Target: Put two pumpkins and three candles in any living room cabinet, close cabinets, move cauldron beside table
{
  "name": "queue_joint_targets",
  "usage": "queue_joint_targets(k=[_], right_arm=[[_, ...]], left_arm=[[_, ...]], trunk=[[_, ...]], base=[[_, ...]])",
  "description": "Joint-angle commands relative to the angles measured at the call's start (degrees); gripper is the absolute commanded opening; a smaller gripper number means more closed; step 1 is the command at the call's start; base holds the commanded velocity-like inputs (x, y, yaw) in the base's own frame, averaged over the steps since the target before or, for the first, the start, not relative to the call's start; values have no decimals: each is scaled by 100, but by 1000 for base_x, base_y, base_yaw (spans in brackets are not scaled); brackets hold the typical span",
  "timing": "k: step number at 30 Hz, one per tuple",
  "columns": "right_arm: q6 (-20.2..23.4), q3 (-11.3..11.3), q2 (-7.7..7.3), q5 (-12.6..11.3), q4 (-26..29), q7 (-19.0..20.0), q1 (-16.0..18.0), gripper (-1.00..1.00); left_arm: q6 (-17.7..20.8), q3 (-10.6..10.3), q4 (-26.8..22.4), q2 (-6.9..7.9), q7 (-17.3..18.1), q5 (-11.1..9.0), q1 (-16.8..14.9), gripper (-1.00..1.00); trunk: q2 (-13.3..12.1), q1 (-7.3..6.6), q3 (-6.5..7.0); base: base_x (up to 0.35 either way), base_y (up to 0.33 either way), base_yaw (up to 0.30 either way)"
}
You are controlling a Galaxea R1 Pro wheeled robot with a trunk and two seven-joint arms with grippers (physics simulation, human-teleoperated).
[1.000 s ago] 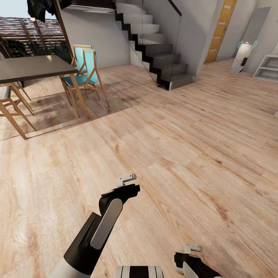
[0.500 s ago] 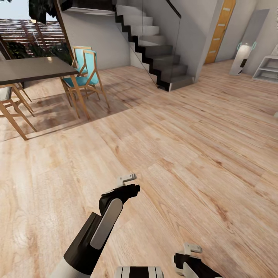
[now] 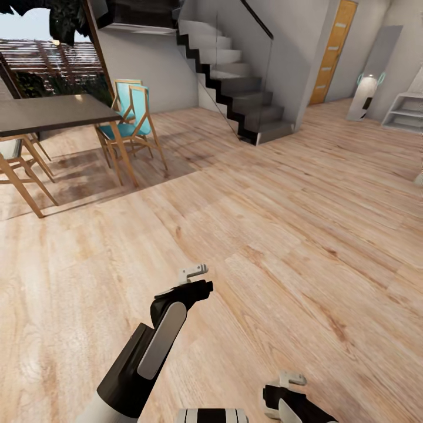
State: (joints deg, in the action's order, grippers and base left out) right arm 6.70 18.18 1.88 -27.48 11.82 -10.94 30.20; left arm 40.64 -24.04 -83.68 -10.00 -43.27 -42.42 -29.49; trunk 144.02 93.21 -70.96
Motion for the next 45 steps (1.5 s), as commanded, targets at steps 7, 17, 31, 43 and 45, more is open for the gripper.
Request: queue_joint_targets(k=[7,17,31,43,45], right_arm=[[20,39,-3,-54,14,-40,1,-100],[15,39,-3,-56,14,-37,2,-100],[16,34,-11,-54,14,-40,1,-100],[40,20,-5,-56,14,-40,2,-100],[41,20,-5,-54,17,-40,3,-100]], left_arm=[[5,-5,0,0,-59,-56,-4,100],[5,-5,1,0,-59,-56,-4,100],[5,-5,1,0,-57,-56,-4,100],[5,-5,9,0,-54,-57,-4,100],[5,-5,14,0,-52,-57,-4,100]], trunk=[[-8,-19,151],[-21,-45,373],[-40,-81,683],[-56,-112,949],[-59,-117,993]], base=[[0,0,0],[0,0,0],[0,0,0],[0,0,0],[0,0,0]])
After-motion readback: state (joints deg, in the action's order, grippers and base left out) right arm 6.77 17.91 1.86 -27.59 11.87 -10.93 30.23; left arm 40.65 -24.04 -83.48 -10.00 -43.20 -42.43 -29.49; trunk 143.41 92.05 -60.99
